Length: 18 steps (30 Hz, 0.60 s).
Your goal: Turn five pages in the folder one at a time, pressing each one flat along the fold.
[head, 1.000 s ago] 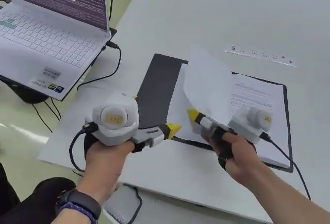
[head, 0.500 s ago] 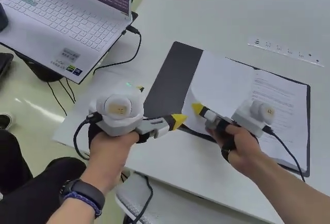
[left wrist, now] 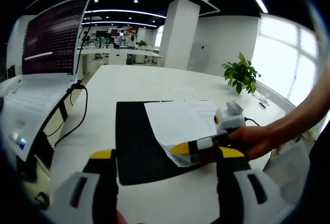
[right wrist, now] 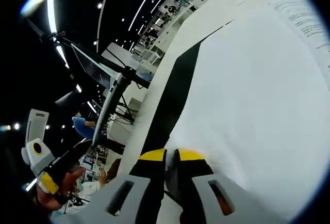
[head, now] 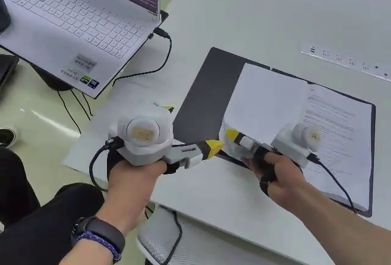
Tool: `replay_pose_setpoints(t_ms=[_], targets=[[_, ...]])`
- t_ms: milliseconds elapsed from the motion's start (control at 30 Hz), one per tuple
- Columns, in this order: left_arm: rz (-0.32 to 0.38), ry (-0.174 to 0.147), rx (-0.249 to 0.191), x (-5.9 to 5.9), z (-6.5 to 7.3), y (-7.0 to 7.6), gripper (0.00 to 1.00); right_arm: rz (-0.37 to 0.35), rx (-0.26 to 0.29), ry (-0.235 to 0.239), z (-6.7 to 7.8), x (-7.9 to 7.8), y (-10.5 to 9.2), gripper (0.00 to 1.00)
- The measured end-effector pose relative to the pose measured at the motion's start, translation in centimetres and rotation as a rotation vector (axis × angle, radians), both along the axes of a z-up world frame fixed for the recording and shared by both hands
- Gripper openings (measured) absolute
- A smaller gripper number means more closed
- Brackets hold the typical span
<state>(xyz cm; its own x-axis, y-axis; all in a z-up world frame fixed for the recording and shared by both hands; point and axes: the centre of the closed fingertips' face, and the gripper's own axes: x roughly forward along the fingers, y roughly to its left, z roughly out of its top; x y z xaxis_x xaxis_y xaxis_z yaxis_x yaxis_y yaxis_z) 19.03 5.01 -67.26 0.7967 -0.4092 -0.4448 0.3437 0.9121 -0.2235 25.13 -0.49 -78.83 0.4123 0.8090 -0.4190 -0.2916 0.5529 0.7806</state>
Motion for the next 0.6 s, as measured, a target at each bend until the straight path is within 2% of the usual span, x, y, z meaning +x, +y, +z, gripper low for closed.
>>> replay_pose_setpoints(t_ms=[67, 267, 300, 333, 367, 500, 600], targets=[[-0.006, 0.002, 0.007, 0.2, -0.2, -0.1, 0.78, 0.005, -0.002, -0.030, 0.2, -0.2, 0.1, 0.10], [-0.009, 0.002, 0.007, 0.3, -0.3, 0.1, 0.78, 0.001, 0.028, -0.036, 0.6, -0.6, 0.5, 0.18], [-0.009, 0.004, 0.009, 0.2, -0.4, 0.1, 0.77, -0.003, 0.033, -0.026, 0.6, -0.6, 0.5, 0.19], [-0.006, 0.008, 0.009, 0.2, -0.7, 0.3, 0.77, -0.022, 0.047, 0.015, 0.6, -0.8, 0.6, 0.19], [0.001, 0.017, 0.003, 0.0, -1.0, 0.4, 0.78, -0.019, 0.063, 0.026, 0.7, -0.9, 0.8, 0.20], [0.004, 0.028, 0.008, -0.8, -1.2, 0.6, 0.78, 0.002, 0.055, -0.006, 1.3, -1.3, 1.1, 0.28], [0.005, 0.031, 0.013, -0.9, -1.4, 0.7, 0.77, 0.015, 0.058, -0.014, 1.7, -1.6, 1.2, 0.32]])
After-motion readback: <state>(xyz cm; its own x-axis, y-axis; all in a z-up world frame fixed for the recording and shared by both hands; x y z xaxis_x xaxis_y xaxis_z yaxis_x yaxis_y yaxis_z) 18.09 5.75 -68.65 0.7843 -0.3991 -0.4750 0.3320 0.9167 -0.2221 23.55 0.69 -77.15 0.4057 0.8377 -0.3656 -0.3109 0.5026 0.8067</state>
